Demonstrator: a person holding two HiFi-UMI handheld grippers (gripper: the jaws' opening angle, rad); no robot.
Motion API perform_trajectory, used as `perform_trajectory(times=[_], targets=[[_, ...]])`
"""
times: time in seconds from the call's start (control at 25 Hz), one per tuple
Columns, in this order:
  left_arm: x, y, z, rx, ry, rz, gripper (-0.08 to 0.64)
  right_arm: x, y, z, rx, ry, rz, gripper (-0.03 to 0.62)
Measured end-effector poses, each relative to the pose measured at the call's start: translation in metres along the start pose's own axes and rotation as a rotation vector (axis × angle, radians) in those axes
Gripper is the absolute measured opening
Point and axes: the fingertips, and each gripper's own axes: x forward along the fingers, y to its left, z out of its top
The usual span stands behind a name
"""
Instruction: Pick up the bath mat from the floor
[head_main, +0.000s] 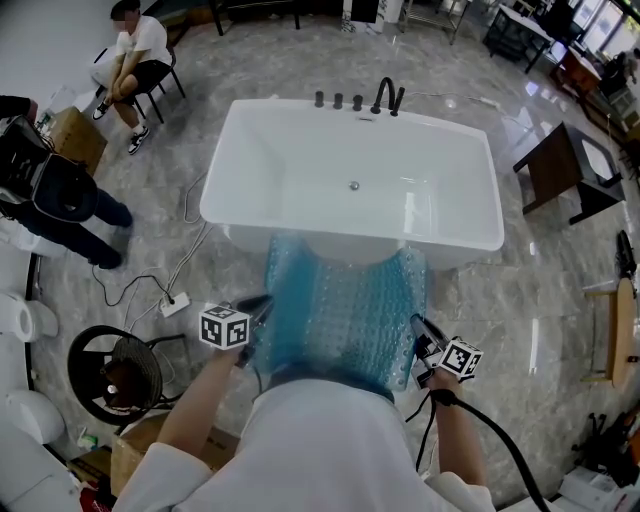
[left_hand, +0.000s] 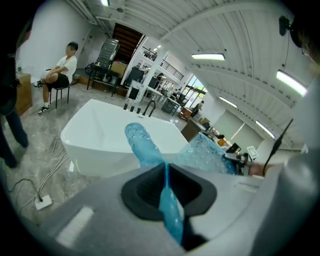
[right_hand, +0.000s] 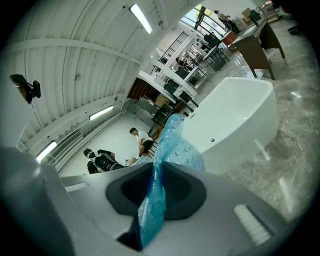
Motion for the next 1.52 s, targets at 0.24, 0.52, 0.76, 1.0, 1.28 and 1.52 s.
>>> perform_trajectory(times=[0.24, 0.52, 0.76, 1.0, 1.28, 1.52], targets=[[0.006, 0.001, 0.013, 0.013, -0.001, -0.002, 0.031, 0.009, 0.002, 0.011, -0.015, 0.014, -0.002, 0.057], [0.007, 0.001, 0.016, 0.023, -0.001, -0.003, 0.031, 0.009, 0.003, 0.018, -0.028, 0.014, -0.002, 0.057], [0.010, 0.002, 0.020, 0.024, 0.000, -0.002, 0.031, 0.011, 0.000, 0.021, -0.035, 0.025, -0.011, 0.057], [0.010, 0.000, 0.021, 0.027, 0.004, -0.001, 0.031, 0.012, 0.009, 0.026, -0.053, 0.023, 0.001, 0.057], [0.010, 0.000, 0.015, 0.020, 0.003, 0.002, 0.031, 0.009, 0.002, 0.023, -0.051, 0.032, -0.001, 0.057], [0.011, 0.000, 0.013, 0.017, 0.001, 0.003, 0.031, 0.009, 0.004, 0.021, -0.041, 0.037, 0.007, 0.057]])
